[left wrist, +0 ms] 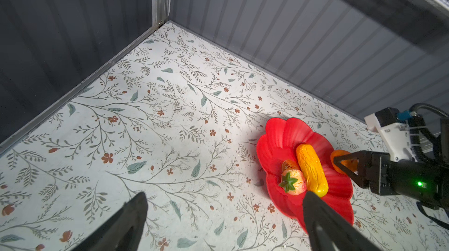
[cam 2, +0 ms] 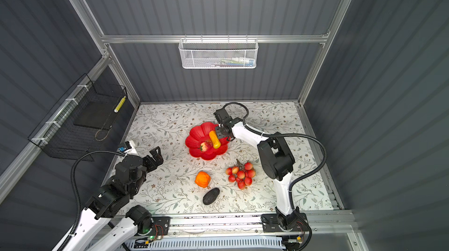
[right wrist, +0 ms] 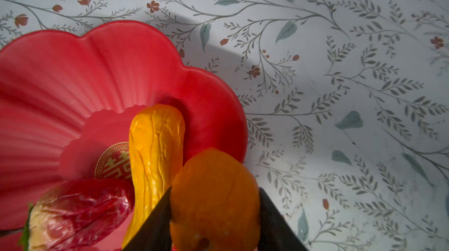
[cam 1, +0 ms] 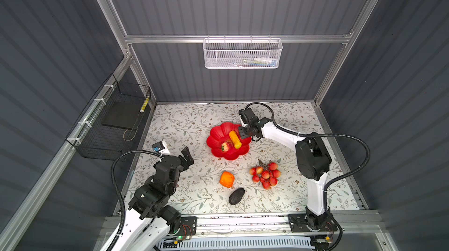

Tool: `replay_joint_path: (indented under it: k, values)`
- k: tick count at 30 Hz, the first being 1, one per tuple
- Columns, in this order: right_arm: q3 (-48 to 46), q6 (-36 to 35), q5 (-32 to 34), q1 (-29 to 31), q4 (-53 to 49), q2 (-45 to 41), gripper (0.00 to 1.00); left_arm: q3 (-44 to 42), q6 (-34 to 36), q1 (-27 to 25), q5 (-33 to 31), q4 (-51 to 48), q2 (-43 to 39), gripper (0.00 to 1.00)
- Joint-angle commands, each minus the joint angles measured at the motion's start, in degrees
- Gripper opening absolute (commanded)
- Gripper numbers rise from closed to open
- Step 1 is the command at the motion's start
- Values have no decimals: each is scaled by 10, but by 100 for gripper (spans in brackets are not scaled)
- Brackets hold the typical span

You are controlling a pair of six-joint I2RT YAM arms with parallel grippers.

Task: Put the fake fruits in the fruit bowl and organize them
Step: 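Place the tangerine in the red bowl beside the squash, then grasp the orange persimmon with the left gripper and lift it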

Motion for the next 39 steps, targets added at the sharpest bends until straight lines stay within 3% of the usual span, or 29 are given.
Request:
replay_joint_path:
  k: [1,7,13,19,25,31,34,39]
  values:
    - [23,-7,-10,1,-9,12,43,8,-7,2,-9,-23,1,100]
    - [32,-3,-22,2,-14,33,50,10,-12,2,2,-23,12,100]
    - [36,3,-17,2,-23,34,66,14,-14,3,6,-29,18,100]
    - [24,9,-15,1,-18,-23,78,24,-6,2,32,-24,38,100]
    - [-41,28,-19,0,45,-148,87,49,26,2,123,-4,109,100]
    - [-157,62,-16,-7,132,-266,94,57,45,0,286,40,207,94]
    - [-226,84,-17,-16,169,-315,98,49,42,-22,338,51,238,93]
    - [-300,116,-19,-40,182,-354,99,73,34,-137,294,4,291,93]
